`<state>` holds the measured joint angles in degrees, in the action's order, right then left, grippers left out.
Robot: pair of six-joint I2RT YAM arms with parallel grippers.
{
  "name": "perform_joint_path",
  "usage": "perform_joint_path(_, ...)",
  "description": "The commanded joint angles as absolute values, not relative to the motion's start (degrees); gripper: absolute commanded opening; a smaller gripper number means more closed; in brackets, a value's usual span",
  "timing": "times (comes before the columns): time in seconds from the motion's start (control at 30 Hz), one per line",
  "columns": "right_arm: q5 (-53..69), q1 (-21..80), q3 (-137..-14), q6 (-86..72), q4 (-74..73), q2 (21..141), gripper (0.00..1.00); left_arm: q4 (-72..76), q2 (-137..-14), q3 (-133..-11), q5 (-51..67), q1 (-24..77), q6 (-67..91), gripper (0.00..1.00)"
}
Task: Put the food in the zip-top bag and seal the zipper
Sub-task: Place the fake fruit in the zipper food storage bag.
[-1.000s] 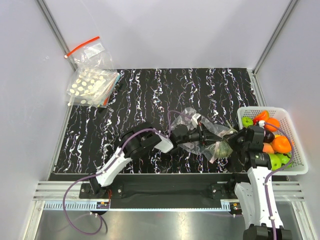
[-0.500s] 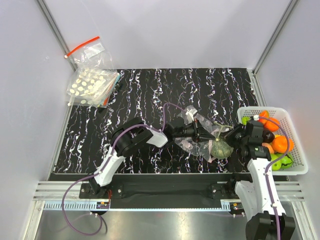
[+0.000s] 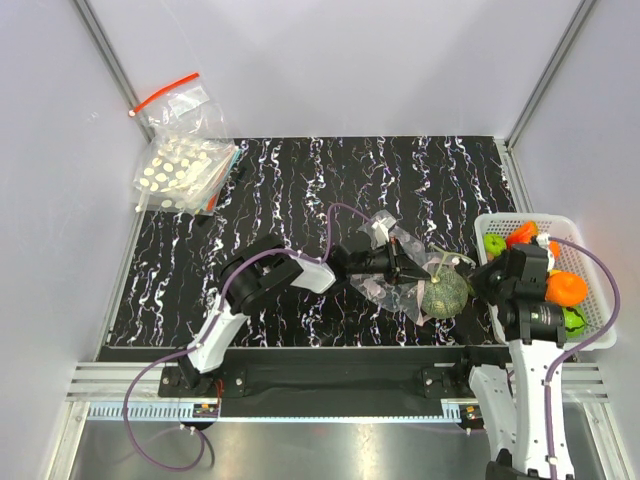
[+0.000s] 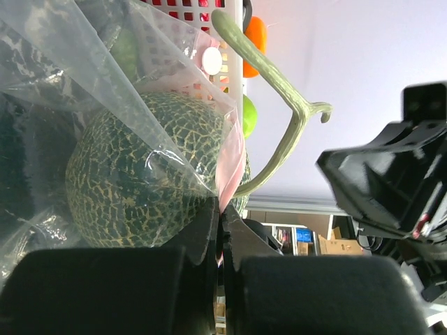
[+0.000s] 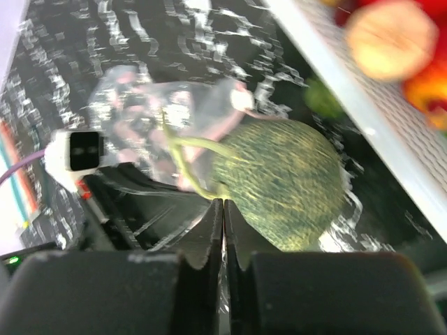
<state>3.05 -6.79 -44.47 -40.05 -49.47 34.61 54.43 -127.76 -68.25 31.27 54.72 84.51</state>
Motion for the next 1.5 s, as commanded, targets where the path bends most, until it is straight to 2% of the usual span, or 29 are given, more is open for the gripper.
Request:
perform_joint_path(0.0,-4.3,-6.5,-46.5,-46.1,-58.8,33.5,0.05,54.1,-124.1,-69.7,31.8,55.2,82.4,0.02)
perform_joint_path(0.07,-8.2,-6.5,-47.5,-50.0,-62.0,34.5,0.00,54.0,-123.9,-69.8,31.8,55.3,82.3,0.02)
perform_joint_path(0.27,-13.4,-6.4,-46.2,-54.7,-65.5,41.0,0.00,53.4,-123.6,-70.3,31.6,55.8,82.3,0.02)
perform_joint_path(0.43,-14.1,-6.5,-41.2,-56.2,-60.5,41.0,0.00,52.4,-123.0,-70.4,31.4,56.3,81.5,0.02)
perform_joint_path(0.53,-12.3,-6.5,-38.1,-55.7,-56.5,41.1,0.00,51.5,-122.9,-70.7,31.5,56.4,81.0,0.02)
perform_joint_path(0.67,-0.8,-6.5,-34.5,-52.5,-48.6,43.7,0.00,47.9,-122.0,-71.6,31.3,57.7,78.6,0.02)
perform_joint_path(0.77,3.3,-6.5,-32.3,-50.5,-43.7,43.2,0.00,45.9,-122.0,-72.3,30.9,58.5,77.2,0.02)
perform_joint_path(0.97,5.3,-6.5,-30.9,-48.1,-41.0,38.5,0.00,37.0,-121.8,-75.3,31.5,59.0,71.3,0.02)
perform_joint_path(1.13,9.1,-6.5,-28.2,-45.7,-34.6,40.2,0.00,27.5,-119.1,-77.0,29.3,59.1,64.6,0.02)
perform_joint_path(1.47,16.9,-6.4,-21.5,-46.5,-20.6,42.8,0.00,26.2,-119.9,-78.3,30.2,58.9,64.2,0.03)
